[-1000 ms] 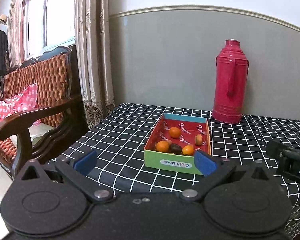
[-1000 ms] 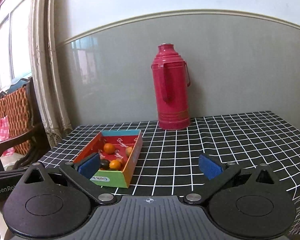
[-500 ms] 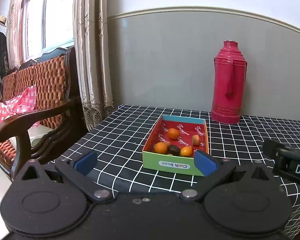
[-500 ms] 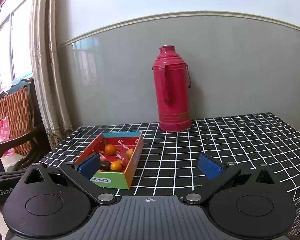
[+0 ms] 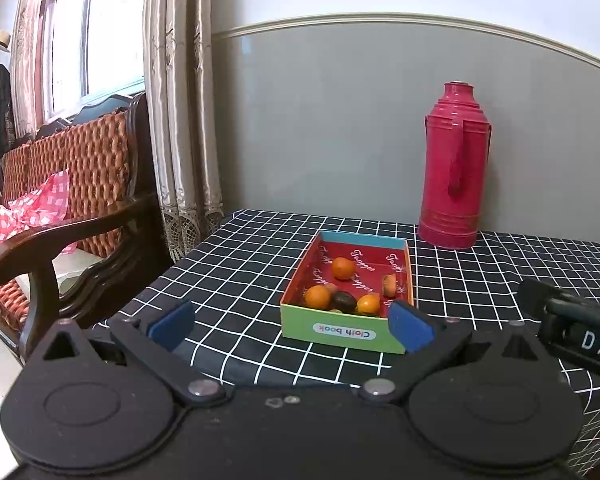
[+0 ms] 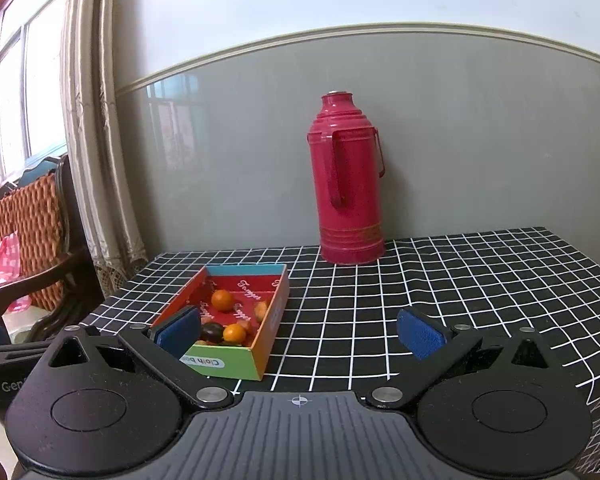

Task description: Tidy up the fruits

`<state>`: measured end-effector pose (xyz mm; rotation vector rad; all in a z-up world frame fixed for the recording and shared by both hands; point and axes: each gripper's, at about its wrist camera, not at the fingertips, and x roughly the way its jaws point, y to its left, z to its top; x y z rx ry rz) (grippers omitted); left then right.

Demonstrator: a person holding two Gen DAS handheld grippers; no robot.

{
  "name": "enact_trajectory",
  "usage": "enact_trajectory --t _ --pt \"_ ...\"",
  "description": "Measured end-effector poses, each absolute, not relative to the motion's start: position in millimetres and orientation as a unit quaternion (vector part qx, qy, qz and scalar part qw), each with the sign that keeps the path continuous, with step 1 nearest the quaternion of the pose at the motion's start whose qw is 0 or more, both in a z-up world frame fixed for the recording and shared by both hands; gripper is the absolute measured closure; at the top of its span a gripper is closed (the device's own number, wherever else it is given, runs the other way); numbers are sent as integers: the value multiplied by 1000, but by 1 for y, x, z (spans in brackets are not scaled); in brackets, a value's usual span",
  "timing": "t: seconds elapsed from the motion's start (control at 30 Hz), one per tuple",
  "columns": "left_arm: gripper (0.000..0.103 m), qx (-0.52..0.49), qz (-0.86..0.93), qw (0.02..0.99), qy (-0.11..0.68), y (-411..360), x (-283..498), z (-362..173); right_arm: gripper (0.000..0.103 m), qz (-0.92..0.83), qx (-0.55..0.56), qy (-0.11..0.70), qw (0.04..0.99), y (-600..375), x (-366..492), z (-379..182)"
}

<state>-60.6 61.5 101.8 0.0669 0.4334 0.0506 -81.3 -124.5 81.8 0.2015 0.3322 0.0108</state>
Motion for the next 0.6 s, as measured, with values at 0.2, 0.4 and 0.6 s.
enact_trajectory --t 0.2,0.4,0.6 --pt "6 34 24 976 215 61 -60 102 0 5 100 166 981 -123 -81 82" --pt "6 33 22 975 219 62 -59 101 0 4 101 167 981 -123 -81 82" --pt "6 37 23 977 210 61 -59 101 0 2 100 166 981 -123 -80 82"
